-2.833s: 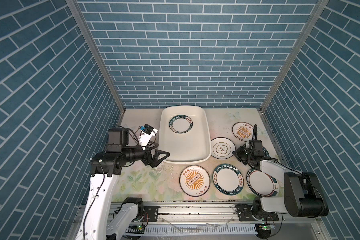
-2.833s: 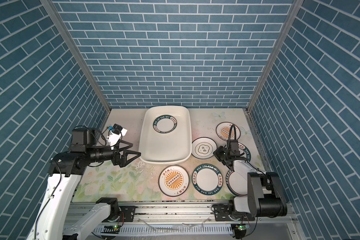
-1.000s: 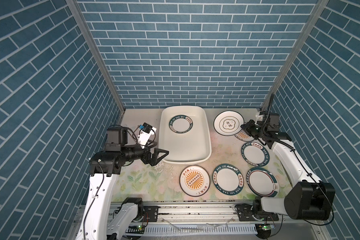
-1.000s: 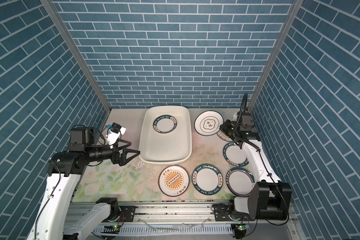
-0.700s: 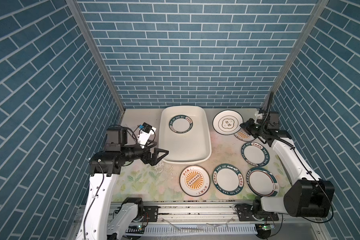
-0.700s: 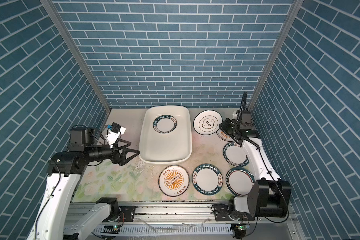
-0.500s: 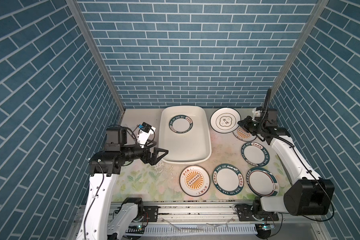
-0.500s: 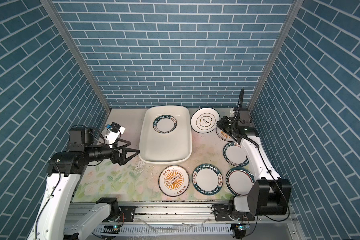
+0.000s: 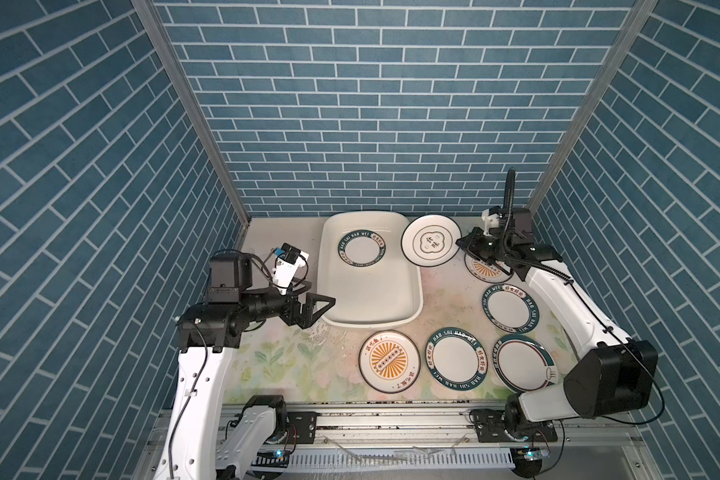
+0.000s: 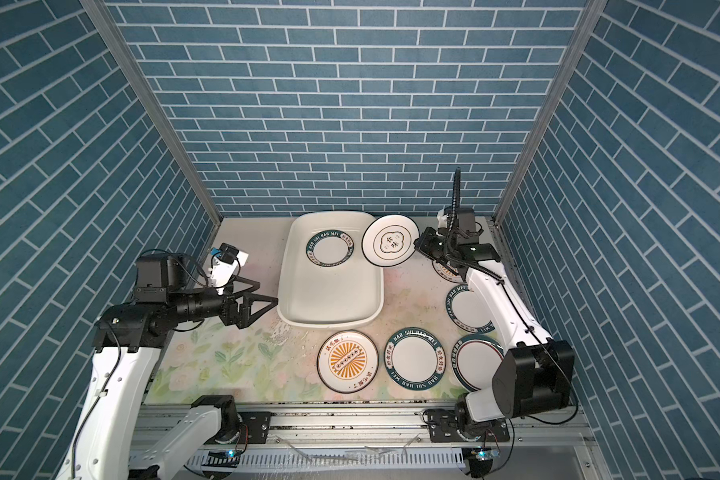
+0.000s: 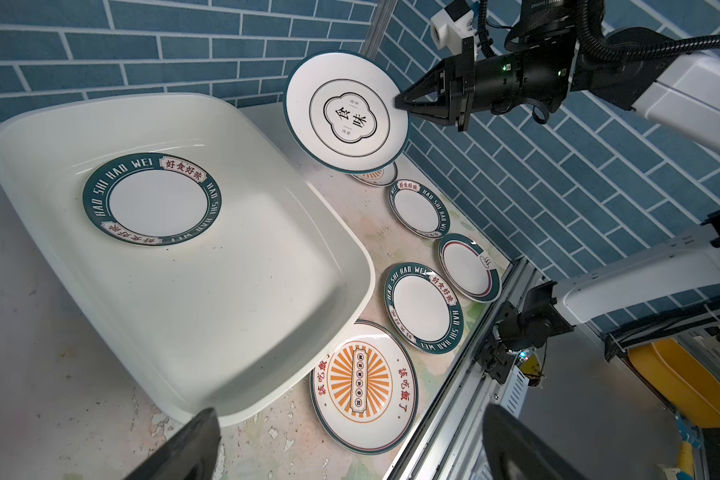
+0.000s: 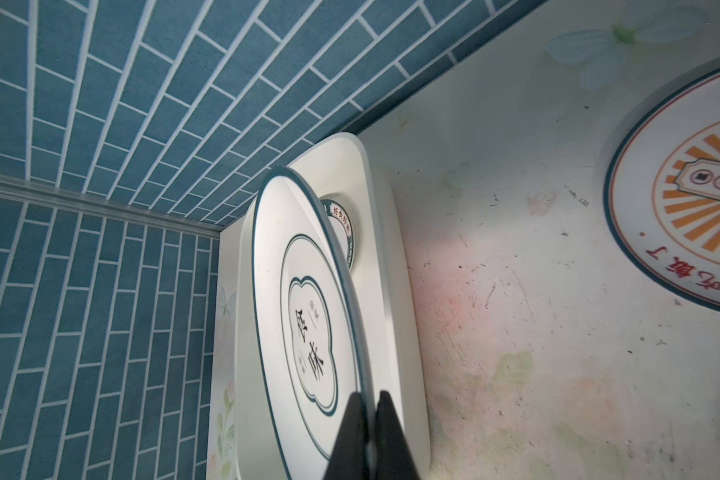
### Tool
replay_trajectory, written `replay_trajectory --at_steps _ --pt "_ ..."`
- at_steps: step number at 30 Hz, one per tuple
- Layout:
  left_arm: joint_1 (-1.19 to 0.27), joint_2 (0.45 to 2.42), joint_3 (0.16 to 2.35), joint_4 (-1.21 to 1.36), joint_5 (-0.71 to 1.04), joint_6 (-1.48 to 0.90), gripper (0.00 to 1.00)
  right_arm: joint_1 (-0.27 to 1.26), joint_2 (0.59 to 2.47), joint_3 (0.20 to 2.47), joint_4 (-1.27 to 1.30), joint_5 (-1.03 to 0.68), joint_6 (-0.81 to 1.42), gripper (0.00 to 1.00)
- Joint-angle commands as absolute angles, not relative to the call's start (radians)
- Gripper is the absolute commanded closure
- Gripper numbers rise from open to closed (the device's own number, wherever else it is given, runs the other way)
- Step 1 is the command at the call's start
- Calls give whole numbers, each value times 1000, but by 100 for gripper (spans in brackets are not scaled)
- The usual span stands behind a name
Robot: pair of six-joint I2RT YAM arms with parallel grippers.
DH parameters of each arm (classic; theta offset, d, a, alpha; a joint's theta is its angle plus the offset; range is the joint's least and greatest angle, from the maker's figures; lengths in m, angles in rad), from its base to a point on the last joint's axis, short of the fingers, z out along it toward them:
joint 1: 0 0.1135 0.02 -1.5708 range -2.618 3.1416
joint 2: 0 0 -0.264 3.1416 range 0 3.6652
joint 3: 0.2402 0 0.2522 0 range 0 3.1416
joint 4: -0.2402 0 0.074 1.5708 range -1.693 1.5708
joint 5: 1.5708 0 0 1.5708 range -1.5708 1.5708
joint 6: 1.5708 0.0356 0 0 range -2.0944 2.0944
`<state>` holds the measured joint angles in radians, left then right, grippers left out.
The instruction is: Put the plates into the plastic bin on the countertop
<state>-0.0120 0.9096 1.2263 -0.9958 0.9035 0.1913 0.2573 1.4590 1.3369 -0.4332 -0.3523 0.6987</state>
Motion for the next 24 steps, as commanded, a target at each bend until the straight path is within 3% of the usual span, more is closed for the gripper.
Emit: replay_trajectory --at_steps 1,24 --pt "-4 904 1246 -987 926 189 1 313 1488 1377 -388 -350 709 99" --pt "0 872 1252 -991 933 188 0 639 1728 1366 -206 -265 806 100"
